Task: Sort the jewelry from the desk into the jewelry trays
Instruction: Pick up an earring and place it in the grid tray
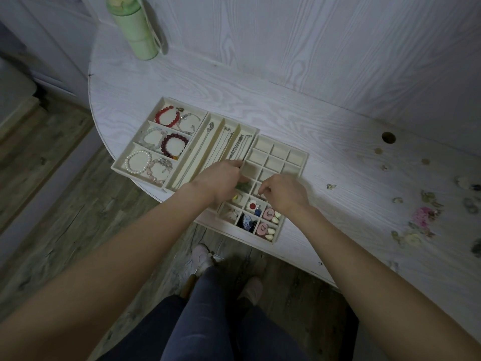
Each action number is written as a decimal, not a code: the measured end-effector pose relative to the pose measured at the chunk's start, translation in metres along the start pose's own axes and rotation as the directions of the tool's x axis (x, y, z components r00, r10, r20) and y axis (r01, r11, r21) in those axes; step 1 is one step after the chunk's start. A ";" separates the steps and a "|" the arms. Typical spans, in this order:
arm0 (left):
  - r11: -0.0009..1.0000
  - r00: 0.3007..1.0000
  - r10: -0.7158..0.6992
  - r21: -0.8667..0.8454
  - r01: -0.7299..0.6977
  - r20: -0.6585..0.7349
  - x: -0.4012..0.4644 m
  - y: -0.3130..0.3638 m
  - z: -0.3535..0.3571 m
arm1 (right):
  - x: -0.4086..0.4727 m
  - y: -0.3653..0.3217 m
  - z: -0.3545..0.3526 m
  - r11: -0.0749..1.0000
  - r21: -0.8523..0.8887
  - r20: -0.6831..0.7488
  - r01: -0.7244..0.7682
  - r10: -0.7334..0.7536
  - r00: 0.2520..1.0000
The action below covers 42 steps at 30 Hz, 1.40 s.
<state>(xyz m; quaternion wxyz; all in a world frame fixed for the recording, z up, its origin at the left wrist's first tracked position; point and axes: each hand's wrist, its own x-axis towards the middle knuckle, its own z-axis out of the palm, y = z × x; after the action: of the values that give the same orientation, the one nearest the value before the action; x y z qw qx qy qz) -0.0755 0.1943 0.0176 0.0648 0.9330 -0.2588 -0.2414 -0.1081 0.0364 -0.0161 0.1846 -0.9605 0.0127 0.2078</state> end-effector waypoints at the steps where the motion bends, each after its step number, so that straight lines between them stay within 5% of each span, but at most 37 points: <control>1: 1.000 1.000 0.000 -0.002 0.000 -0.002 0.000 0.000 0.000 | 0.000 0.000 0.000 1.000 0.000 0.001 -0.003 0.003 1.000; 9: 0.999 1.000 -0.005 -0.036 0.005 0.007 0.001 0.001 0.001 | -0.006 -0.001 -0.007 0.998 0.058 0.016 -0.034 0.033 0.999; 16: 1.000 0.997 -0.008 0.024 0.010 -0.075 0.002 0.019 -0.001 | -0.018 0.021 -0.023 0.964 0.248 -0.117 -0.093 0.125 0.985; 25: 0.989 0.975 0.129 -0.052 -0.140 -0.180 0.046 0.076 0.001 | -0.028 0.101 -0.029 0.922 0.327 -0.189 -0.208 0.279 0.941; 29: 0.959 0.984 0.138 -0.232 -0.161 -0.114 0.075 0.113 0.012 | -0.030 0.126 -0.024 0.937 0.265 -0.168 -0.229 0.279 0.945; 36: 0.969 0.997 0.076 -0.235 -0.071 0.013 0.115 0.149 0.029 | -0.006 0.139 -0.022 0.924 0.317 -0.216 -0.213 0.289 0.933; 42: 0.972 0.999 0.017 -0.235 -0.024 -0.030 0.129 0.153 0.035 | 0.003 0.141 -0.025 0.941 0.285 -0.211 -0.184 0.249 0.945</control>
<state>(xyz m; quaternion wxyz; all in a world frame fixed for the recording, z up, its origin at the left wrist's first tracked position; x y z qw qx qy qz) -0.0649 -0.0032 -0.0296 0.1809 0.9193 -0.2372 -0.2566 -0.1098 -0.1039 -0.0456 0.2826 -0.9385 0.1690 0.1041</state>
